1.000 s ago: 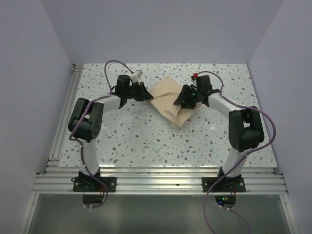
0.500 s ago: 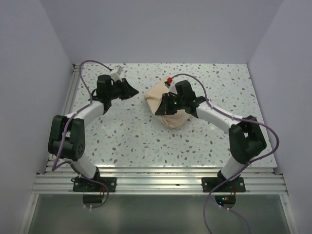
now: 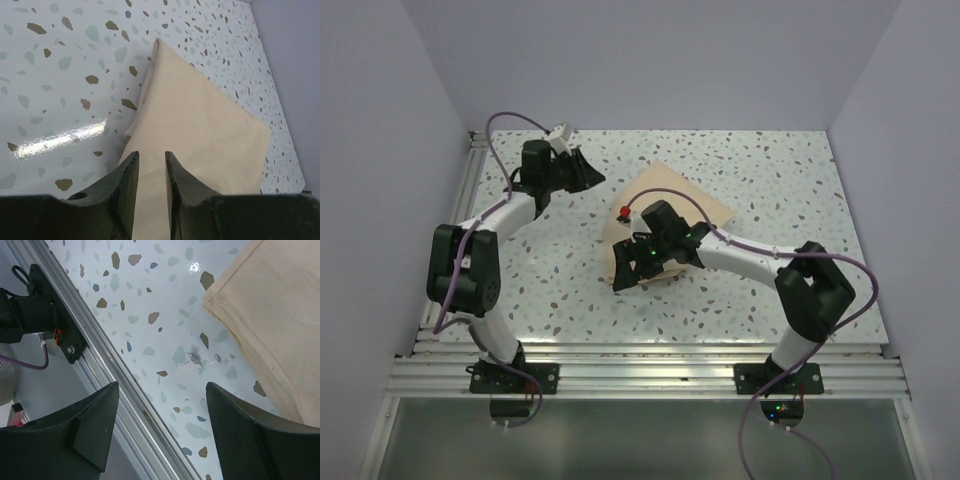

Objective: Prepare the surgical pack

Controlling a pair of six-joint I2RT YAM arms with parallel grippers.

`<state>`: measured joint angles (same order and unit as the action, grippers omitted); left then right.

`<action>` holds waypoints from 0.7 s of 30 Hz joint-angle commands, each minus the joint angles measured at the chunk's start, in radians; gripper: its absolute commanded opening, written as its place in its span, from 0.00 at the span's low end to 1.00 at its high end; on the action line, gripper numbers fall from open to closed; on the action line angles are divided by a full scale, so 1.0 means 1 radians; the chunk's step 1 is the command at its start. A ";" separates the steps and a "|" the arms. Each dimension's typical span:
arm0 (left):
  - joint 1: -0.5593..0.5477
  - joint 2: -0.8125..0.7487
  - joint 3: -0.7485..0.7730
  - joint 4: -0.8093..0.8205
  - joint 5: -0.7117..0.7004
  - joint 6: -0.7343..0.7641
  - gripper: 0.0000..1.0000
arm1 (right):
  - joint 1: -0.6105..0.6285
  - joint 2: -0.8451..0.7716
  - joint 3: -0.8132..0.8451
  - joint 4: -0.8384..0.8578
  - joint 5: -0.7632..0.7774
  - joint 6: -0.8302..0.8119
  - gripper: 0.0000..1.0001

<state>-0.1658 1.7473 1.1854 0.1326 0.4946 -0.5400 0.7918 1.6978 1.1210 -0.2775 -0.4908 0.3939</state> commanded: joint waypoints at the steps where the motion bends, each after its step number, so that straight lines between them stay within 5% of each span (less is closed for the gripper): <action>1: -0.003 0.032 0.046 -0.010 0.028 -0.006 0.32 | 0.000 -0.023 0.005 0.012 -0.039 -0.029 0.74; 11: -0.038 0.080 -0.016 0.053 0.084 -0.011 0.49 | -0.156 -0.254 -0.068 -0.077 0.274 0.098 0.72; 18: -0.047 0.121 -0.050 0.081 0.114 -0.008 0.50 | -0.181 -0.400 -0.194 -0.114 0.617 0.220 0.80; 21: -0.047 0.124 -0.063 0.071 0.105 0.009 0.51 | -0.197 -0.426 -0.243 -0.097 0.649 0.255 0.80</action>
<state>-0.2134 1.8725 1.1324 0.1631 0.5800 -0.5407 0.6071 1.2957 0.9215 -0.3546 0.0170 0.5751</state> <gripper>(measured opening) 0.504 0.804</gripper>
